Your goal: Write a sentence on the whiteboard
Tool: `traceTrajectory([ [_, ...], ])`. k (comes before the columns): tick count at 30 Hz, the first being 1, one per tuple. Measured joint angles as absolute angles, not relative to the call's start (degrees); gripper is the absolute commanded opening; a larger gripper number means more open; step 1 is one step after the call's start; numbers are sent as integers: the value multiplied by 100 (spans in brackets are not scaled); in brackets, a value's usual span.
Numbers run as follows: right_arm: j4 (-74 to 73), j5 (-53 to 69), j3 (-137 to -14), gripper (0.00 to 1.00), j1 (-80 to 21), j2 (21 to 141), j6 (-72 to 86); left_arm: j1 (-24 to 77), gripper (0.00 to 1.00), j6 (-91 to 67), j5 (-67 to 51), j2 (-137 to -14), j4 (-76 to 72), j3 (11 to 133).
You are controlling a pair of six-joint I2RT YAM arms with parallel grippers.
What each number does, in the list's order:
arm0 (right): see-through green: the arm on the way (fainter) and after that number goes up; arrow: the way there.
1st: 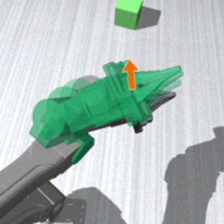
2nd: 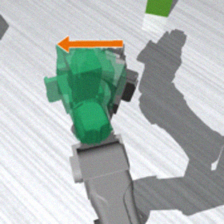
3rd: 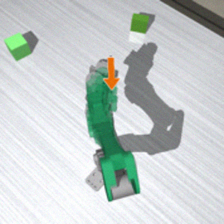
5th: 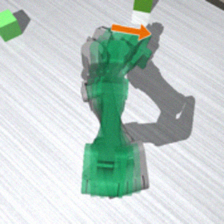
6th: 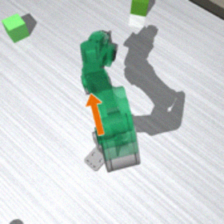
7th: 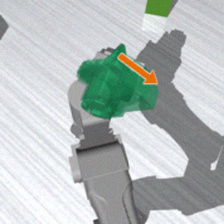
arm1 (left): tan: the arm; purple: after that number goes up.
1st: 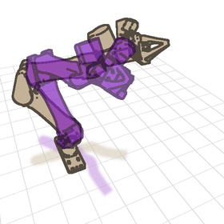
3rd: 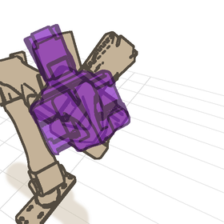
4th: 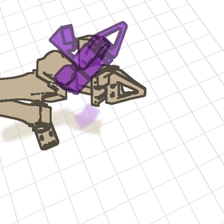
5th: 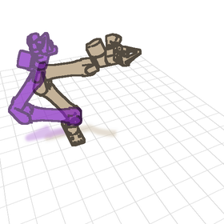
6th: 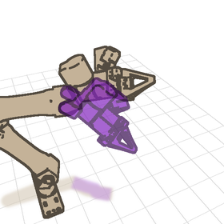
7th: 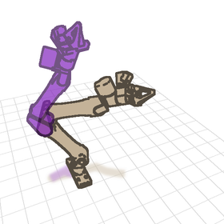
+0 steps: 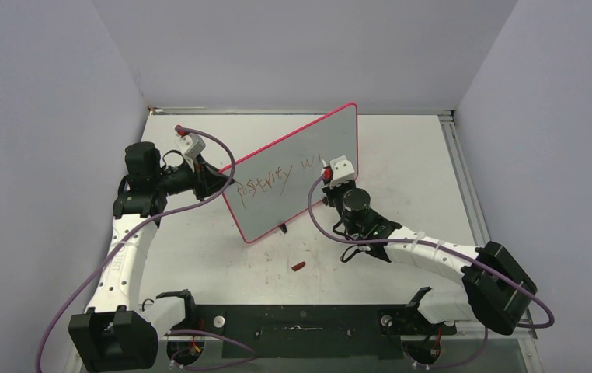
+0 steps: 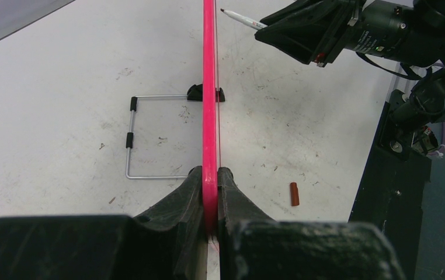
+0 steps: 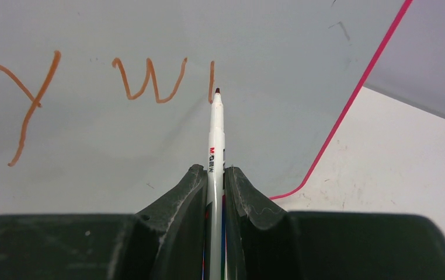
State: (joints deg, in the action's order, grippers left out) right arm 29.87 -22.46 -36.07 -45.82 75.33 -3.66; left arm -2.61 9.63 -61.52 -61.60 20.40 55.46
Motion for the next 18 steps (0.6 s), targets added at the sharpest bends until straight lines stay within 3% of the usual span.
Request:
traceTrajectory([
  [18, 3081, -2196, -3957, 5, -4584, 7489, -694, -261, 0, 969, -6154, -6160, 2043, 5546],
])
